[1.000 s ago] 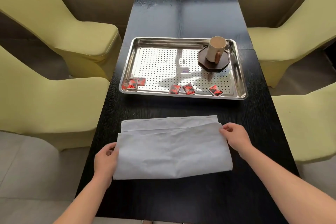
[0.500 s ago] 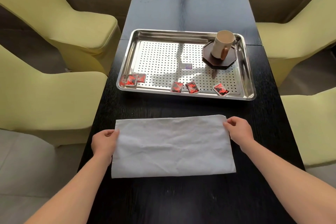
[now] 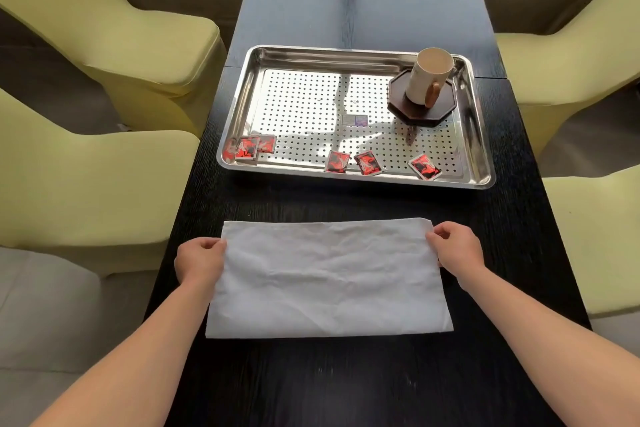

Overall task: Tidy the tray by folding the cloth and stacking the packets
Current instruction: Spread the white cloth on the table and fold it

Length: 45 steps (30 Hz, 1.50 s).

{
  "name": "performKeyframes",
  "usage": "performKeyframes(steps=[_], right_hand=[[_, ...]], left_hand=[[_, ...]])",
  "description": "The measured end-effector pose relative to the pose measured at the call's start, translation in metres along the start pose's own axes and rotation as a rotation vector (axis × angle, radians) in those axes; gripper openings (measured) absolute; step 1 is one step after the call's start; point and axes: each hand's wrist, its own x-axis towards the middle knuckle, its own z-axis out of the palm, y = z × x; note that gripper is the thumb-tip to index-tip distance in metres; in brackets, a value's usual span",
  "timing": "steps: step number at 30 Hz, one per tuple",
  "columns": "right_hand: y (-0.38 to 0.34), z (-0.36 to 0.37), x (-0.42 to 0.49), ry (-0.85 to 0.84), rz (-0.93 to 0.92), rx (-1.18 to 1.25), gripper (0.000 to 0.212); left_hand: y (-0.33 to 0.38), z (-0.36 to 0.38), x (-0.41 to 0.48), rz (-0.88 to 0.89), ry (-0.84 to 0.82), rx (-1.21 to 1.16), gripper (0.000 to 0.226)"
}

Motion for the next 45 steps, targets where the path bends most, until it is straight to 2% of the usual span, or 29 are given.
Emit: performKeyframes(steps=[6, 15, 17, 19, 21, 23, 25, 26, 28, 31, 34, 37, 39, 42, 45], right_hand=[[-0.003, 0.004, 0.004, 0.018, -0.031, -0.061, 0.014], [0.002, 0.012, 0.008, 0.054, -0.058, -0.123, 0.009], [0.001, 0.013, 0.005, 0.058, -0.046, -0.085, 0.014], [-0.002, 0.012, 0.000, 0.091, -0.045, -0.057, 0.028], [-0.002, 0.013, -0.010, 0.195, -0.125, -0.117, 0.039], [0.001, 0.019, -0.023, 0.245, -0.316, -0.226, 0.046], [0.004, 0.031, -0.038, 0.140, -0.481, -0.388, 0.060], [0.006, 0.039, -0.043, 0.065, -0.512, -0.479, 0.066], [0.010, 0.052, -0.048, -0.046, -0.509, -0.615, 0.072], [0.017, 0.059, -0.047, -0.071, -0.500, -0.688, 0.075], [0.026, 0.050, -0.054, -0.032, -0.496, -0.693, 0.076], [0.044, 0.039, -0.077, 0.001, -0.537, -0.736, 0.076], [0.058, 0.036, -0.098, -0.042, -0.568, -0.782, 0.075], [0.074, 0.033, -0.118, -0.145, -0.527, -0.852, 0.084], [0.080, 0.034, -0.119, -0.156, -0.487, -0.833, 0.087]], left_hand=[[-0.007, 0.004, 0.002, -0.038, 0.007, 0.026, 0.008], [-0.006, 0.010, -0.001, 0.014, 0.045, 0.170, 0.009], [-0.005, 0.010, 0.000, 0.020, 0.061, 0.176, 0.003], [-0.002, 0.009, -0.001, 0.027, 0.086, 0.188, 0.015], [-0.003, 0.008, -0.006, 0.149, 0.119, 0.293, 0.024], [-0.009, 0.010, -0.015, 0.475, 0.113, 0.447, 0.031], [-0.023, 0.016, -0.023, 0.747, -0.017, 0.634, 0.046], [-0.029, 0.019, -0.025, 0.790, -0.101, 0.739, 0.057], [-0.042, 0.023, -0.026, 0.763, -0.201, 0.901, 0.072], [-0.049, 0.025, -0.028, 0.722, -0.215, 0.955, 0.078], [-0.048, 0.015, -0.041, 0.639, -0.172, 0.848, 0.077], [-0.057, -0.005, -0.066, 0.458, -0.050, 0.668, 0.075], [-0.069, -0.015, -0.083, 0.342, -0.011, 0.673, 0.078], [-0.084, -0.024, -0.100, 0.187, -0.077, 0.721, 0.085], [-0.085, -0.027, -0.101, 0.125, -0.113, 0.674, 0.090]])
